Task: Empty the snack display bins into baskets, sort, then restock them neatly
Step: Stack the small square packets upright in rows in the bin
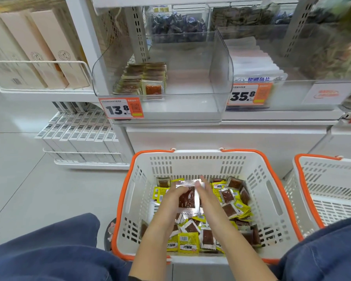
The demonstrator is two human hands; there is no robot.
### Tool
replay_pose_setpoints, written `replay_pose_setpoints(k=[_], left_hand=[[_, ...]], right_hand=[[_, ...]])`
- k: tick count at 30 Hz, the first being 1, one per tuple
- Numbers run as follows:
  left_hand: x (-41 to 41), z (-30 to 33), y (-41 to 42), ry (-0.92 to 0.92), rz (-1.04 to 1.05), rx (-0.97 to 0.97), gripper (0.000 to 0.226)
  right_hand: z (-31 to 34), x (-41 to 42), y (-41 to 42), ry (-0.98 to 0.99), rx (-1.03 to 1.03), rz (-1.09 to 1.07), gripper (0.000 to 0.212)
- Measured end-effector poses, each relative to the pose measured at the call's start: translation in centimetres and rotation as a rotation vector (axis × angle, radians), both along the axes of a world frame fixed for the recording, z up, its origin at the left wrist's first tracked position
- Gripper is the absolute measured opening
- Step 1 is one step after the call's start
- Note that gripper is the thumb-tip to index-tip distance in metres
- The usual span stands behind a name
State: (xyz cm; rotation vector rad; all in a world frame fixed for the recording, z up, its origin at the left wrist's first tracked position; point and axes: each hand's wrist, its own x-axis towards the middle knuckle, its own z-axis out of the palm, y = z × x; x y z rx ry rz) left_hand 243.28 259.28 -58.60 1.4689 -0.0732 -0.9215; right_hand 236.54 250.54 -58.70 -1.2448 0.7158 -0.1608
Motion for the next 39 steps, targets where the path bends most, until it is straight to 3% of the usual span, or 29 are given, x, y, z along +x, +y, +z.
replay_pose_setpoints(k=[3,7,9,14,22,29,33,39], left_hand=[[-0.2,-0.4,-0.1,0.096,0.060,-0.055,0.025],[-0.1,-0.8,0.4,0.225,0.092,-0.141,0.025],[-0.2,-0.7,0.4,0.232,0.065,-0.153,0.028],[-0.4,-0.5,0.2,0.231,0.051,-0.194,0.023],[0.2,-0.7,1.1,0.477,0.052,-0.256,0.039],[0.8,-1.6,1.6,0.567,0.110,-0.286,0.044],[1.1,-1.8,1.6,0.536,0.177,-0.299,0.037],[1.3,-1.9,1.6,0.390,0.275,-0.292,0.025]], right_hand=[[-0.3,0.3,0.2,-0.024,0.264,-0.108,0.044],[-1.2,0.3,0.8,-0.045,0.308,-0.181,0.037],[-1.1,0.2,1.2,-0.042,0.233,-0.156,0.042],[-1.3,0.1,0.5,-0.027,0.147,-0.181,0.031],[0.0,0.1,-1.3,0.117,-0.072,-0.063,0.022],[-0.2,-0.2,-1.8,0.120,-0.348,-0.049,0.032],[-0.3,-0.4,-2.3,0.152,-0.458,-0.075,0.036],[-0.8,-0.4,-1.9,0.178,-0.584,0.100,0.033]])
